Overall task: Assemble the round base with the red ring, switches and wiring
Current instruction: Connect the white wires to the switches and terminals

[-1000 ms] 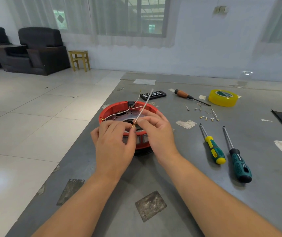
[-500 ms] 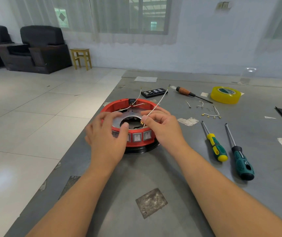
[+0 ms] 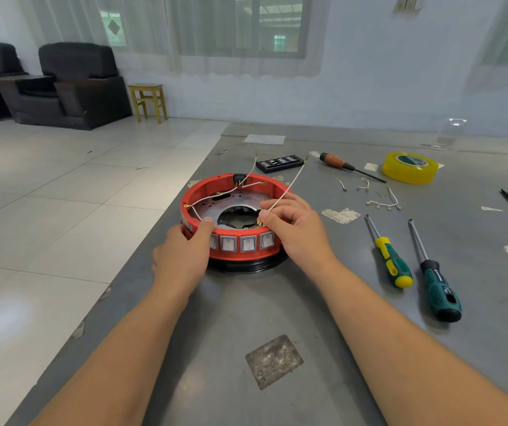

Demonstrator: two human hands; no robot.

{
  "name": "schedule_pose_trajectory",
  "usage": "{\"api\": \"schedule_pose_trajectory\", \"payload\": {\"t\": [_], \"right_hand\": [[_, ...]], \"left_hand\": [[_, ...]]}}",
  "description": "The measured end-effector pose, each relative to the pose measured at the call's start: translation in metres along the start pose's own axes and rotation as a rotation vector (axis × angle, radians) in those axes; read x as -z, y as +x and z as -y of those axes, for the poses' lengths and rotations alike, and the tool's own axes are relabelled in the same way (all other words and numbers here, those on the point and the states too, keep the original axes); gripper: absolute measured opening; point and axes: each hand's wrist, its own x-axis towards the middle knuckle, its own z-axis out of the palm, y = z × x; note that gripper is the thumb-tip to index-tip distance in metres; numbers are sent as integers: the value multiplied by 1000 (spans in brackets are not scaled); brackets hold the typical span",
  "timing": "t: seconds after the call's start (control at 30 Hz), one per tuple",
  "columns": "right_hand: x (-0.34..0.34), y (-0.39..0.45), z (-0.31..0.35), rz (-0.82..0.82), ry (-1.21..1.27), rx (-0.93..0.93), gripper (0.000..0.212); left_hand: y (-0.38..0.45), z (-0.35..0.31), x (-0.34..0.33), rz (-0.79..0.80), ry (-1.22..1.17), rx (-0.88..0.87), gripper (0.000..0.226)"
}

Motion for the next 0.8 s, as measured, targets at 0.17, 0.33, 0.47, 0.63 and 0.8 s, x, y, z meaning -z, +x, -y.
{"api": "schedule_pose_trajectory", "payload": {"t": [0.17, 0.33, 0.47, 0.63, 0.8], "right_hand": [[2, -2, -1, -30, -2, 20, 16], [4, -2, 1, -67, -24, 74, 14], [4, -4, 3, -80, -56, 147, 12], [8, -4, 4, -157, -110, 252, 15], [9, -5, 4, -155, -140, 269, 21]], "left_hand": [[-2, -1, 2, 23, -364, -64, 43], [1, -1, 1, 41, -568, -96, 27], [2, 0, 3, 115, -711, -60, 40], [0, 0, 1, 241, -884, -60, 57], [-4, -1, -3, 250, -910, -165, 76]]}}
